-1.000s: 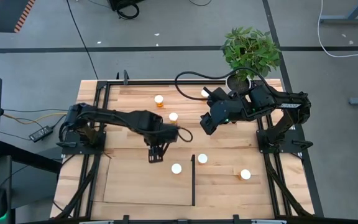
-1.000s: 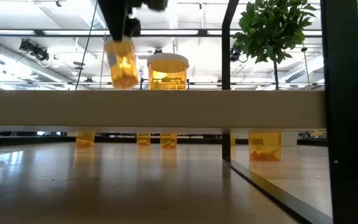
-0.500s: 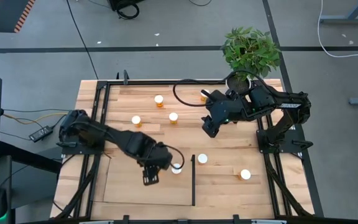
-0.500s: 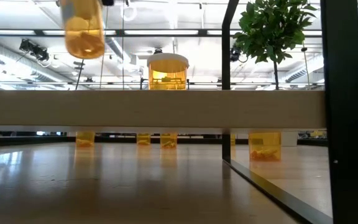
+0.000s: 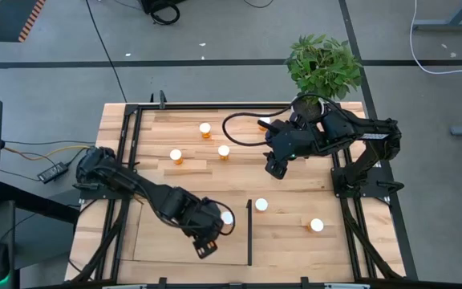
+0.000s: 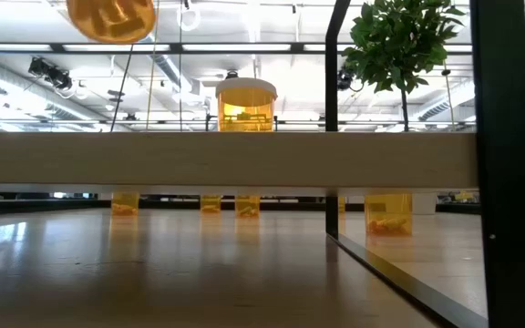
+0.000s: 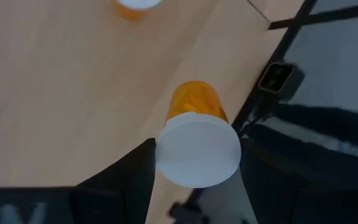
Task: Pick and place medicine bottles onto shelf by color
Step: Align the orange pill bottle with the other orange pill bottle on the shelf
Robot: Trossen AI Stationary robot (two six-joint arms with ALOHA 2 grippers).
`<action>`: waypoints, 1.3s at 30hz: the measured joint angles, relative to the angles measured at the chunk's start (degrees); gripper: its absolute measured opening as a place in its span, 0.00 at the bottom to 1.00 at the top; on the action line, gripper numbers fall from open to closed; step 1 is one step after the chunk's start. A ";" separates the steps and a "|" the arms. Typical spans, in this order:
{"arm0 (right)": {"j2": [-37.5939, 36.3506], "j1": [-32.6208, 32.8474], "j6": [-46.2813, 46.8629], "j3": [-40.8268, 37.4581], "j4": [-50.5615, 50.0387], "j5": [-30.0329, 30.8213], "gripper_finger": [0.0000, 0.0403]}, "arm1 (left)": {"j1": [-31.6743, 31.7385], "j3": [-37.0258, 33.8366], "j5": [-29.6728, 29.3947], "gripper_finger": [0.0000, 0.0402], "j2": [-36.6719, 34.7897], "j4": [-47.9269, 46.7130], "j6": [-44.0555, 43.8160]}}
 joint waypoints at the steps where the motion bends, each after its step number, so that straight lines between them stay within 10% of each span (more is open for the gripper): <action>1: 0.00 0.00 -0.40 0.00 0.01 0.02 0.74 | -0.35 0.00 -0.02 0.54 0.58 1.57 -1.24; 24: -0.02 0.00 -0.29 0.00 0.02 -0.25 0.74 | 1.68 28.83 -0.43 0.54 22.10 -14.27 13.61; 39: -0.02 0.00 -0.25 0.00 0.02 -0.25 0.74 | 2.07 26.93 -1.11 0.54 23.04 -11.55 8.15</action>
